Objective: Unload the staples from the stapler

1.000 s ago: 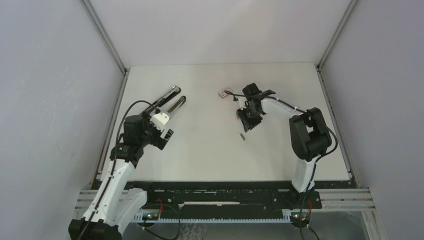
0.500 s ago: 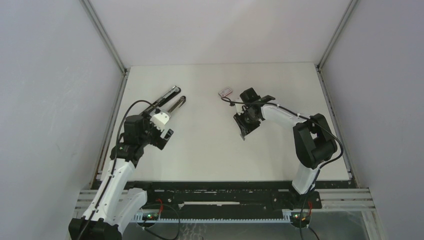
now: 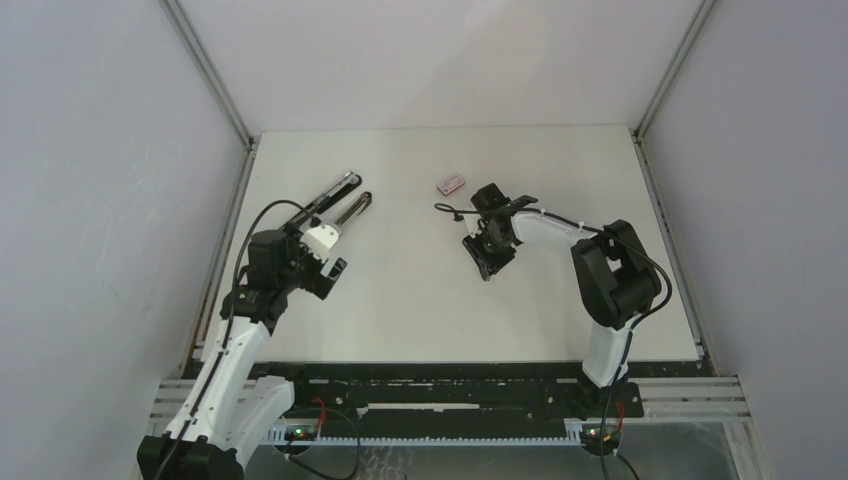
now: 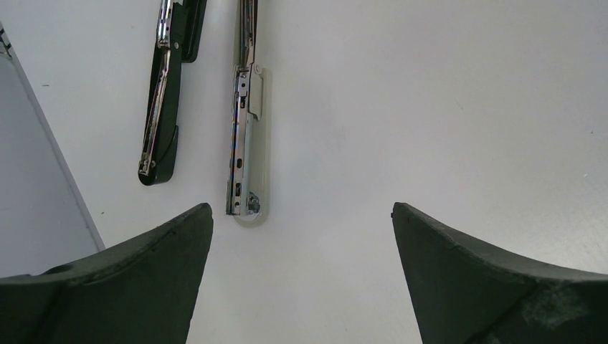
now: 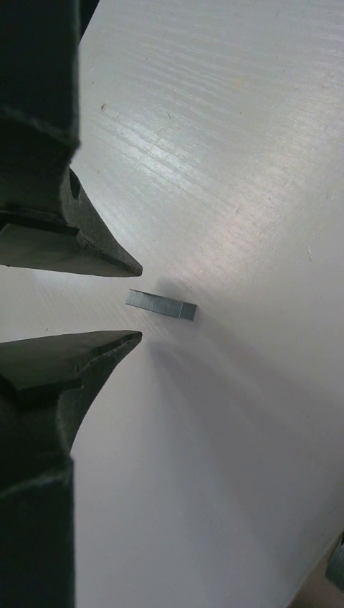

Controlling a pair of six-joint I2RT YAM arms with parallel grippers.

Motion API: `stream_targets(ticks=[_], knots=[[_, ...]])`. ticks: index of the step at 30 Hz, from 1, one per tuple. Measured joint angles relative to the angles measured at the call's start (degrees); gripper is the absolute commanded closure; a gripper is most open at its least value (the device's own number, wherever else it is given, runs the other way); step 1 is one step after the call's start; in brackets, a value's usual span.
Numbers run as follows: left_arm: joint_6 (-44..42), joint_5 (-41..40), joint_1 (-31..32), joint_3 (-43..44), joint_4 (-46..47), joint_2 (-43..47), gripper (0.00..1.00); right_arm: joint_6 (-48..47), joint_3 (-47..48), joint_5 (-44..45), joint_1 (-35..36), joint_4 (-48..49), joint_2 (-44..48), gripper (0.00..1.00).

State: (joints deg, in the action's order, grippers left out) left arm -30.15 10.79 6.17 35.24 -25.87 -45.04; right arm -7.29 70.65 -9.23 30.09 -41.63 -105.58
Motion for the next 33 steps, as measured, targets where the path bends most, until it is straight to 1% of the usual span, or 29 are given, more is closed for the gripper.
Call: stream_targets(ticks=[4,19,27,33], knots=[[0.00,0.00,0.00,0.00,0.02,0.00,0.00,0.00,0.00,0.00,0.46,0.07,-0.09,0.67],[0.00,-0.07,0.00,0.00,0.02,-0.04,0.00,-0.37,0.00,1.27,0.81,0.04,-0.70,0.75],[0.00,-0.07,0.00,0.00,0.02,-0.09,0.00,-0.42,0.00,1.68,0.83,0.04,-0.72,0.77],[0.00,-0.07,0.00,0.00,0.02,-0.09,0.00,-0.46,0.00,1.70,1.27,0.04,-0.72,0.81]])
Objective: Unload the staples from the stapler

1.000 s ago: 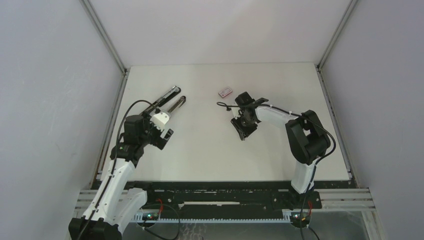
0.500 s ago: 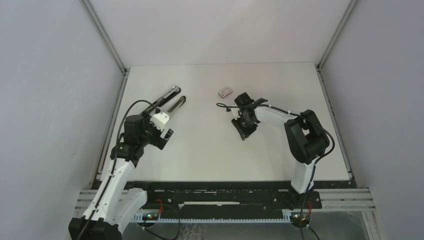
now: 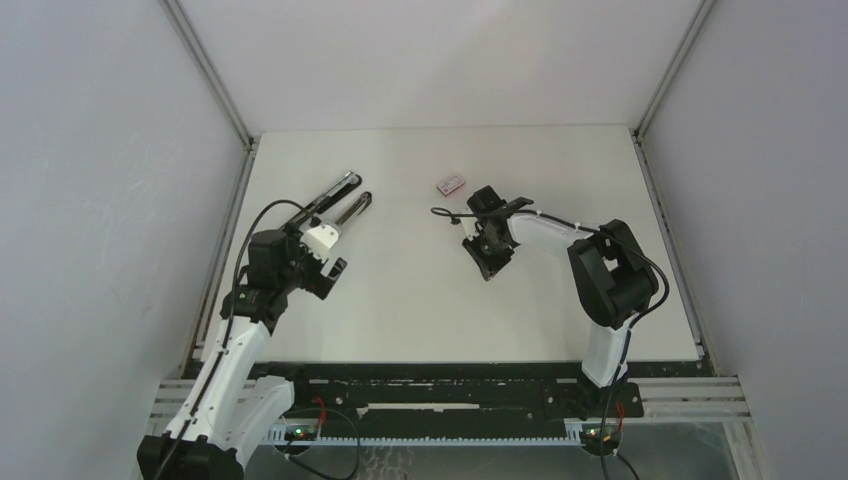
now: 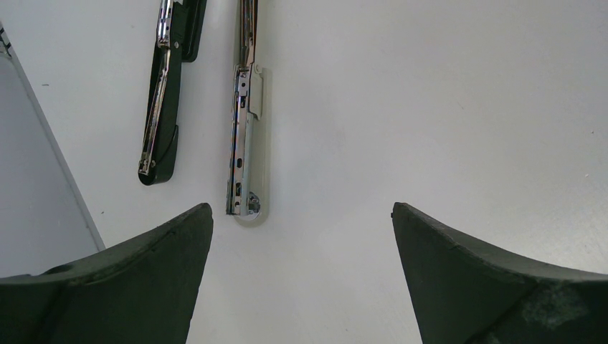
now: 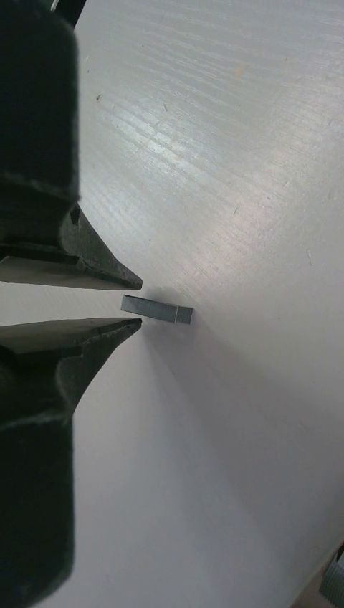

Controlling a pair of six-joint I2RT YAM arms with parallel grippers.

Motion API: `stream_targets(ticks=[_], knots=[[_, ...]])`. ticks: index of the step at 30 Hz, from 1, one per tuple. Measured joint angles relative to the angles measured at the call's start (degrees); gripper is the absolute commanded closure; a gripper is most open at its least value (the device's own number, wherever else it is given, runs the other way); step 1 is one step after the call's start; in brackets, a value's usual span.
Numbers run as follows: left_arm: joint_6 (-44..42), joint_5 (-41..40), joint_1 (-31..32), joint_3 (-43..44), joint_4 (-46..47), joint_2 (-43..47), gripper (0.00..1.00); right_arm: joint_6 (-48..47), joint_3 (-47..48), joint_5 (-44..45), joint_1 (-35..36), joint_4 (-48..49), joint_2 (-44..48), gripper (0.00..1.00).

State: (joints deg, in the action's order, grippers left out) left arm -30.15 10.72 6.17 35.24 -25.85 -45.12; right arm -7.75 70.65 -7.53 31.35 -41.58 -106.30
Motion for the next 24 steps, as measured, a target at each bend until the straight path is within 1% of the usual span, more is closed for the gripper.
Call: stream_targets(ticks=[13,24], knots=[[0.00,-0.02,0.00,0.00,0.00,0.00,0.00,-0.13,0.00,1.60,0.28,0.00,0.00,0.88],[0.00,-0.02,0.00,0.00,0.02,0.00,0.00,-0.35,0.00,1.68,0.28,0.02,0.00,0.88]])
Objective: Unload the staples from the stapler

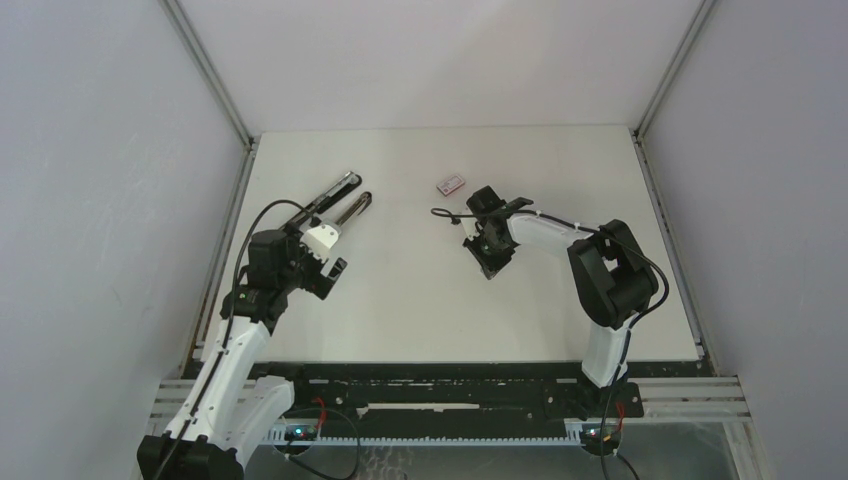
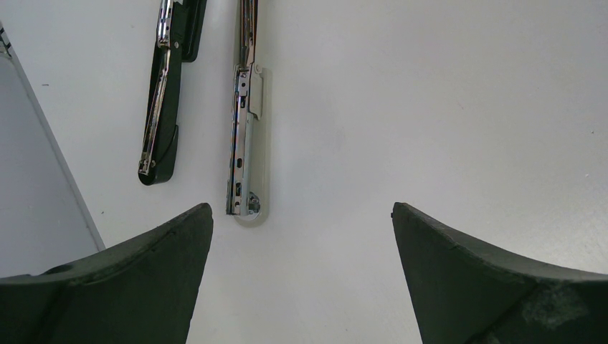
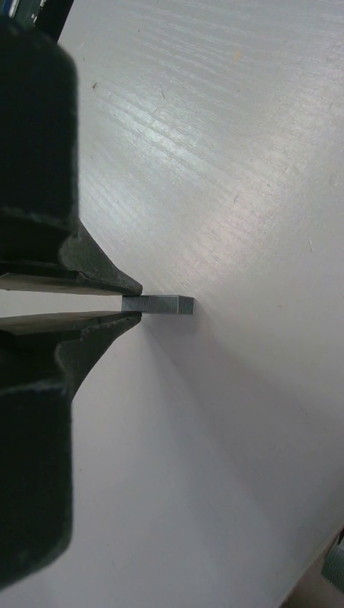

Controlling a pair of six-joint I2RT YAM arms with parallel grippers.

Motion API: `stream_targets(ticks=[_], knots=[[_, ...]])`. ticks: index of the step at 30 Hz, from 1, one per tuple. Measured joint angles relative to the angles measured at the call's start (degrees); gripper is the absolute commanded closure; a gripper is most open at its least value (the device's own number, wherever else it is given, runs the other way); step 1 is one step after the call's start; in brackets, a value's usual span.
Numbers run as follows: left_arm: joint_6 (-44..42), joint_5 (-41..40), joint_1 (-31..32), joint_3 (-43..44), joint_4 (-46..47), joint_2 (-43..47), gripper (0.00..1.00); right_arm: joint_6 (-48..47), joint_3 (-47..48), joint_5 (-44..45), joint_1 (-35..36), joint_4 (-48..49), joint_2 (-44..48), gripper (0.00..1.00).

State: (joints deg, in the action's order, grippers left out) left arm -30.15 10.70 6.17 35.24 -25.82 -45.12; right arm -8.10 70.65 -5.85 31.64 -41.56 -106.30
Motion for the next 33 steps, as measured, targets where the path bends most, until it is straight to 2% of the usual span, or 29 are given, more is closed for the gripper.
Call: stream_targets(ticks=[14,22,33], knots=[[0.00,0.02,0.00,0.00,0.00,-0.28,0.00,-0.02,0.00,-3.34,-1.64,-0.09,0.02,0.89],[0.00,0.02,0.00,0.00,0.00,-0.63,0.00,0.02,1.68,-11.21,-3.21,-2.43,-0.44,0.91],[0.00,0.00,0.00,0.00,0.00,-0.92,0.00,0.11,9.07,-23.93,-5.86,-5.73,-6.49,0.92]])
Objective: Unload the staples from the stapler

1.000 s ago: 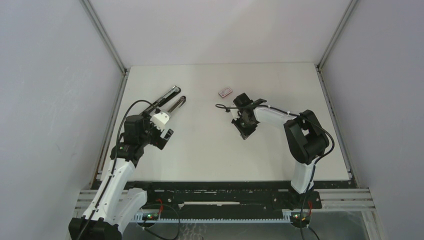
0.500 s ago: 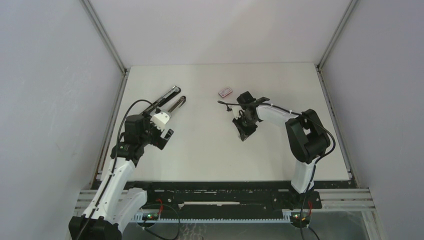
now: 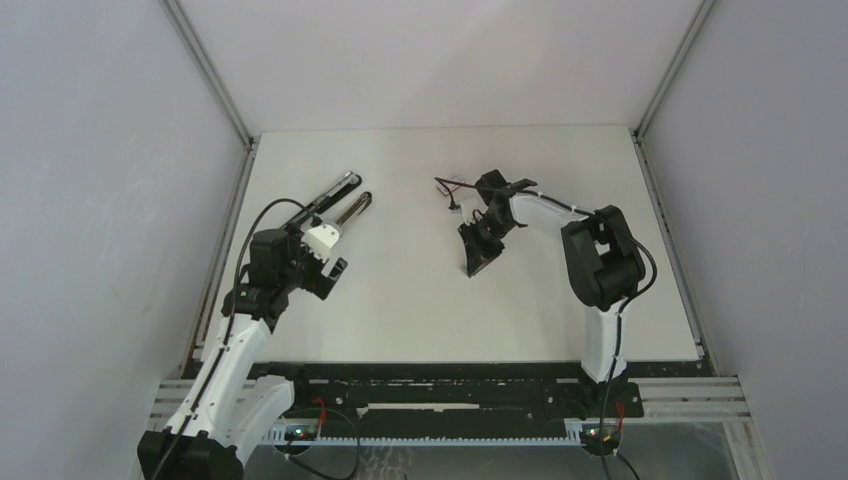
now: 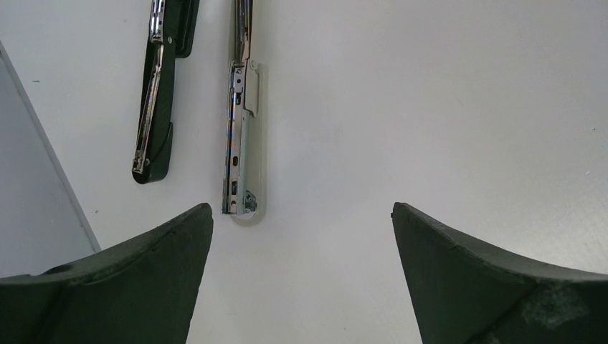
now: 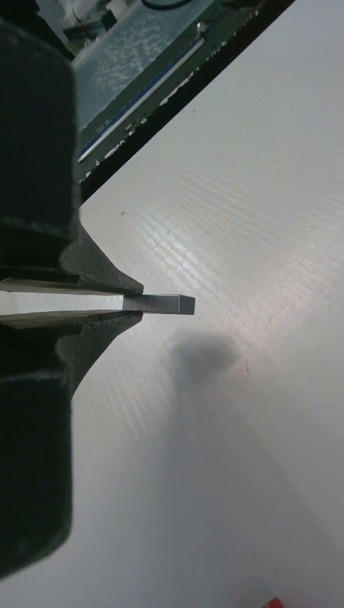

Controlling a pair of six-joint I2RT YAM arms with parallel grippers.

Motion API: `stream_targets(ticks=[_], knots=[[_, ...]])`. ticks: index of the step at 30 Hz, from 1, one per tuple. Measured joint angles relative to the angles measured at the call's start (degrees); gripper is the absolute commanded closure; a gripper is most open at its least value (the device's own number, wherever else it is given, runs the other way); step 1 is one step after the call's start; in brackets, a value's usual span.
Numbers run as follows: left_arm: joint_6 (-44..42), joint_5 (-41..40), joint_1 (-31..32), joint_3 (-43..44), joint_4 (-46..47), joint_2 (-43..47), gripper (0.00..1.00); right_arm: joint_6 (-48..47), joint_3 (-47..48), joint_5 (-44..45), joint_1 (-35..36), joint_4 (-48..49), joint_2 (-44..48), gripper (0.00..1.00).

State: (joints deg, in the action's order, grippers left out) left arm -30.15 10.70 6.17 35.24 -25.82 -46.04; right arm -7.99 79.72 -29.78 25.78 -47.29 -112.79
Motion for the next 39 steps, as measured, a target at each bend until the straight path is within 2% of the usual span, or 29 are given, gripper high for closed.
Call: stream_targets(ticks=[9,16,39], knots=[[0.00,0.00,0.00,0.00,0.00,-0.11,0.00,0.09,4.70,-9.01,-1.16,-2.45,-5.68,0.92],[0.00,0.00,0.00,0.00,0.00,-0.11,0.00,0.31,6.19,-12.39,-1.33,-3.02,-8.20,0.93],[0.00,-0.02,0.00,0.00,0.00,-0.07,0.00,1.79,6.19,-13.25,-2.10,-3.04,-11.32,0.92]])
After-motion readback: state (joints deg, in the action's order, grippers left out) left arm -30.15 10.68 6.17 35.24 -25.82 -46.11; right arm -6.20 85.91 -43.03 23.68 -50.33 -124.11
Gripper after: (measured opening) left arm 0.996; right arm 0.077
